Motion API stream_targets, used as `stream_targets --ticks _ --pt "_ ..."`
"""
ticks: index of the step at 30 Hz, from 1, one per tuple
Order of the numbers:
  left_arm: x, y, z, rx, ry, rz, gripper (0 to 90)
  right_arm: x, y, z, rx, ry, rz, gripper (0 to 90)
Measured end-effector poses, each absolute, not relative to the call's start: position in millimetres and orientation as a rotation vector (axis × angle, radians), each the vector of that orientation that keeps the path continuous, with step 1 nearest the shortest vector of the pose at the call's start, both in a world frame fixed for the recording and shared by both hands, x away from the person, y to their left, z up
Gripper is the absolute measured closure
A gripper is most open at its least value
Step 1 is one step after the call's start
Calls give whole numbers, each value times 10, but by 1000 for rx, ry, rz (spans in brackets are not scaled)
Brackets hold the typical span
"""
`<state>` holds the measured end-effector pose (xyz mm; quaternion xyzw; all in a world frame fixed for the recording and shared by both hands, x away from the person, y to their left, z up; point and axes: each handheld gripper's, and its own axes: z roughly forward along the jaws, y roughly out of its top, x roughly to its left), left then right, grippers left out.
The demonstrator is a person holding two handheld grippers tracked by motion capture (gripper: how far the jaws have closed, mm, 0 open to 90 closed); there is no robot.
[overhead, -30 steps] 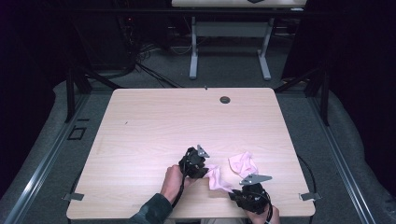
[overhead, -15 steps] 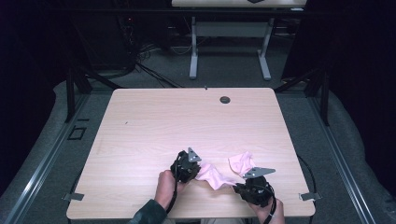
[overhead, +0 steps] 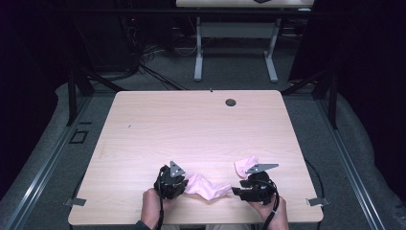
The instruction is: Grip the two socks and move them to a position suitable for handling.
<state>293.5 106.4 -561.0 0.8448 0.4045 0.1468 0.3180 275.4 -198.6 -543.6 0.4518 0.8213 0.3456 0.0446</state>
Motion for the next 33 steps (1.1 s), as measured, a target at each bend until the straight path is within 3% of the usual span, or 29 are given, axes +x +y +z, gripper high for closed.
stream_targets --ticks 3,7,9,14,16,23,25,28,33 --pt "2956 1144 -5575 2190 1080 371 559 2746 -1951 -5442 1387 2539 1102 517" --pt "3030 1133 -5594 2209 1081 355 547 2772 -1879 -5503 1383 2553 1110 544" --pt "3056 1119 -5622 2229 1073 332 586 2789 -1856 -5536 1391 2560 1116 617" --pt "3049 1063 -5686 2252 1044 324 794 2807 -1810 -5568 1362 2546 1135 840" --pt "3037 1058 -5696 2250 1036 338 853 2811 -1808 -5542 1353 2547 1137 857" --pt "3001 1111 -5689 2261 1029 351 865 2907 -1908 -5527 1457 2489 1089 867" --pt "2989 1110 -5666 2262 1036 373 810 2941 -1898 -5557 1478 2497 1081 864" --pt "2914 1116 -5551 2233 988 386 599 2965 -1899 -5568 1492 2509 1107 863" --pt "2730 928 -5431 2294 793 360 474 2978 -1925 -5553 1520 2502 1129 855"
